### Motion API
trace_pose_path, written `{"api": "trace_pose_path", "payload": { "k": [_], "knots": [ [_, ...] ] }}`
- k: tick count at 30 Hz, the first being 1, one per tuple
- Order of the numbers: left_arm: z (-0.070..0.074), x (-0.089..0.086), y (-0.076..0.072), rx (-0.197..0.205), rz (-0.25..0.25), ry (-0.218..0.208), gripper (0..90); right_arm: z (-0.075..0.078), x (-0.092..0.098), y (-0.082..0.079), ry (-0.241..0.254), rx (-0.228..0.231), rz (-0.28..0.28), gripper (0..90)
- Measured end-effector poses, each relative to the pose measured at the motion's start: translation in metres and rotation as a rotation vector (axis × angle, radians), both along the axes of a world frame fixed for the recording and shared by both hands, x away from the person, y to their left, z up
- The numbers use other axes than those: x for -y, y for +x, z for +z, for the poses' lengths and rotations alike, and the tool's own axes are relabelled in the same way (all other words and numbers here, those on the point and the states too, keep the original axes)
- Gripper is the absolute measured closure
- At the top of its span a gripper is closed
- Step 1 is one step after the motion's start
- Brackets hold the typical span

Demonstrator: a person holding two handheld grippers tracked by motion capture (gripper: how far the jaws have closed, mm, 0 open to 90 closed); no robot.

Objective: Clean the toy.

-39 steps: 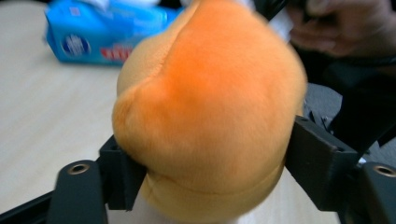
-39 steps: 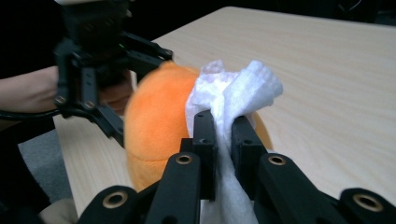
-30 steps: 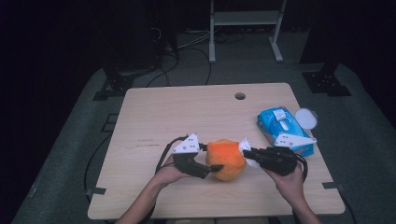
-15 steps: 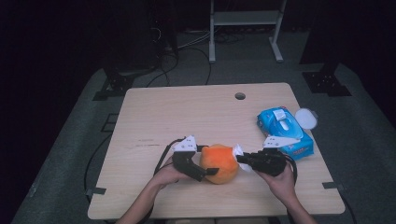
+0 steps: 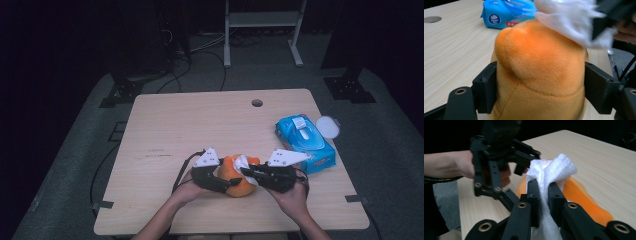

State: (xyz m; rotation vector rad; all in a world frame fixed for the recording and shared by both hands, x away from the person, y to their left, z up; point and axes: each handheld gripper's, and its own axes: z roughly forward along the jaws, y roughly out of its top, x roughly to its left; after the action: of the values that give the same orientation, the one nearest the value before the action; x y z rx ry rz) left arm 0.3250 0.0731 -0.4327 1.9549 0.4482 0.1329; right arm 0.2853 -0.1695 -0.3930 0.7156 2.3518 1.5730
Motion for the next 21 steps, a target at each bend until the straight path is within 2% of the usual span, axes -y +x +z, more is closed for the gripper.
{"api": "trace_pose_path", "payload": {
  "k": [4,5,7,9,10,13,16,18,19,21],
  "knots": [
    [-0.001,-0.003,0.003,-0.014,0.016,-0.011,24.7,0.000,-0.003,0.005,-0.011,0.014,-0.008,81.6],
    [-0.001,-0.003,0.003,-0.022,0.016,-0.016,24.6,-0.002,0.005,0.009,-0.019,0.022,-0.045,81.6],
    [-0.002,-0.006,0.006,-0.035,0.002,-0.035,24.1,-0.004,0.009,0.011,-0.023,0.023,-0.066,81.6],
    [-0.004,-0.008,0.007,-0.049,-0.010,-0.054,22.4,-0.009,0.021,0.015,0.000,0.000,-0.101,81.6],
    [-0.003,-0.007,0.007,-0.045,-0.010,-0.049,22.5,-0.009,0.022,0.014,0.002,-0.003,-0.104,81.6],
    [-0.003,-0.006,0.007,-0.038,0.009,-0.045,24.4,-0.008,0.019,0.010,-0.008,0.018,-0.102,81.6],
    [-0.004,-0.006,0.009,-0.054,0.023,-0.049,24.5,-0.007,0.009,0.002,-0.009,0.040,-0.054,81.6],
    [-0.003,-0.007,0.009,-0.053,0.026,-0.045,24.5,-0.007,0.005,0.000,-0.019,0.045,-0.042,81.6],
    [-0.004,-0.009,0.010,-0.062,0.030,-0.053,24.5,-0.006,0.000,-0.003,-0.038,0.059,-0.027,81.5],
    [-0.004,-0.010,0.010,-0.062,0.024,-0.052,24.8,-0.006,0.001,-0.003,-0.047,0.068,-0.034,81.6]
  ]
}}
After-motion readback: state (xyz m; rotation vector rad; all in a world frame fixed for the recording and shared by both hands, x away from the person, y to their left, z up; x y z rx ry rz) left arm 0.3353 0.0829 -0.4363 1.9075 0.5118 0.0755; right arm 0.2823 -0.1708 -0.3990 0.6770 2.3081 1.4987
